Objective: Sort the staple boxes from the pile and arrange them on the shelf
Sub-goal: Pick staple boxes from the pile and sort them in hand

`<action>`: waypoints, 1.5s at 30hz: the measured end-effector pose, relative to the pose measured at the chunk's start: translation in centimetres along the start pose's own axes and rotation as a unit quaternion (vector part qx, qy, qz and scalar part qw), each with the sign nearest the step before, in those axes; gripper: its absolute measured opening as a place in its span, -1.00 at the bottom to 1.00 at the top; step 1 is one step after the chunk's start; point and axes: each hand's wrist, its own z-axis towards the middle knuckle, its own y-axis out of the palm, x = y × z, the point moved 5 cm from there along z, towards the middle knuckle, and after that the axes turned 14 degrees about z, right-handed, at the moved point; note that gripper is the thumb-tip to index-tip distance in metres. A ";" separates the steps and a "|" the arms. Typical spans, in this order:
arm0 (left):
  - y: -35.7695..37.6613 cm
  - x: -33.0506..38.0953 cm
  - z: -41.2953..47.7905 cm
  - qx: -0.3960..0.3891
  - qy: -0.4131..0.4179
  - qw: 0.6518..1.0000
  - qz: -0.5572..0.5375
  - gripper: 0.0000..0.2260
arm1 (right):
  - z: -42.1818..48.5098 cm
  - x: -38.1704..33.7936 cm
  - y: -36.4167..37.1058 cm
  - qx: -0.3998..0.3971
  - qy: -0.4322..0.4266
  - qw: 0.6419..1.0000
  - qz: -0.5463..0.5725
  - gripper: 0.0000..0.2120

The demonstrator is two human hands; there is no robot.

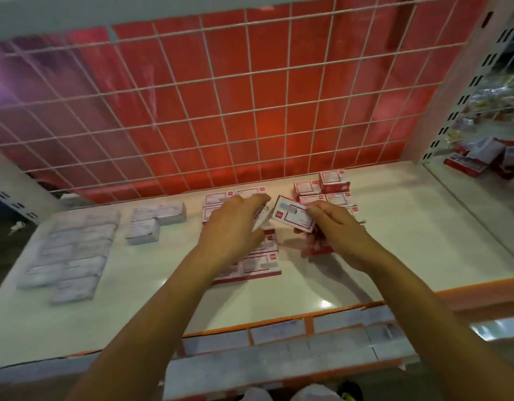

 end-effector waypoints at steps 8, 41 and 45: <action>1.3 -5.2 -3.0 -0.012 0.009 1.000 0.004 -0.45 | 0.0 0.9 5.6 -0.003 0.010 1.000 0.023 -0.77; 3.1 -7.1 -6.5 -0.056 -0.037 0.998 0.007 -0.44 | 0.2 -1.3 9.7 -0.102 -0.085 0.925 -0.357 -0.36; 3.3 -6.8 -6.5 -0.056 -0.046 0.997 0.010 -0.43 | -0.2 -0.9 10.2 -0.140 -0.120 0.906 -0.382 -0.47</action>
